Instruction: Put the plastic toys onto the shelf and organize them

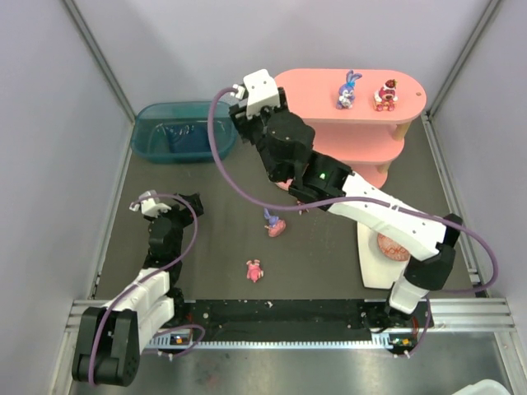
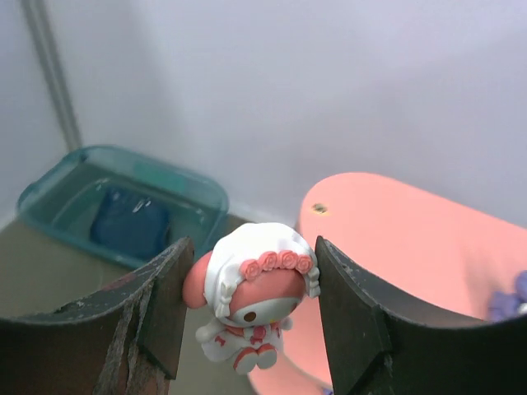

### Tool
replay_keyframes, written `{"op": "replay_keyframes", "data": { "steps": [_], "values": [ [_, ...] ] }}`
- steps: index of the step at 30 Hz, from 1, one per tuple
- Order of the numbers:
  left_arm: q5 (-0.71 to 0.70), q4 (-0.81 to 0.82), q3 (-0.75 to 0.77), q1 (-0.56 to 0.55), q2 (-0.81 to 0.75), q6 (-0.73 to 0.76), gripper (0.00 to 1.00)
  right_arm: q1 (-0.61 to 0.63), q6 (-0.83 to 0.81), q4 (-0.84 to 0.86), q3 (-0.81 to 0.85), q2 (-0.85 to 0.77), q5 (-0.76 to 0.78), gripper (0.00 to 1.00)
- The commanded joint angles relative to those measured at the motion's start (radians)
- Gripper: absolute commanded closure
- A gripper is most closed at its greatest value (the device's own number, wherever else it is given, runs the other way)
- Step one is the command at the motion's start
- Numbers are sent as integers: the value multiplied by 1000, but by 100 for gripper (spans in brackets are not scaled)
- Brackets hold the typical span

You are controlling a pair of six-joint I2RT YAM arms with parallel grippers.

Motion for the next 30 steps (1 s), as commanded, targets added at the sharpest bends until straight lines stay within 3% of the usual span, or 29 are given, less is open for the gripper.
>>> {"op": "replay_keyframes", "data": {
  "steps": [1,3,7,10,13,18,23,30],
  "values": [
    [4,24,4,0,8,-3,5,3,-282,441,-44,-5,188,100],
    [3,25,6,0,11,-2,5,3,-393,727,-89,19,220,100],
    [3,24,6,2,11,0,5,-2,-723,1086,-52,116,273,100],
    [4,25,7,2,14,-2,5,-20,-798,1143,5,171,283,100],
    [7,28,9,2,22,-2,5,-40,-708,1077,-14,147,271,100],
    [9,30,10,2,26,-3,5,-75,-388,746,-90,30,195,100],
    [12,30,12,2,31,-3,5,-106,-317,654,-113,-40,175,100],
    [10,25,13,2,28,0,5,-163,-39,350,-119,-129,55,100]
  ]
}}
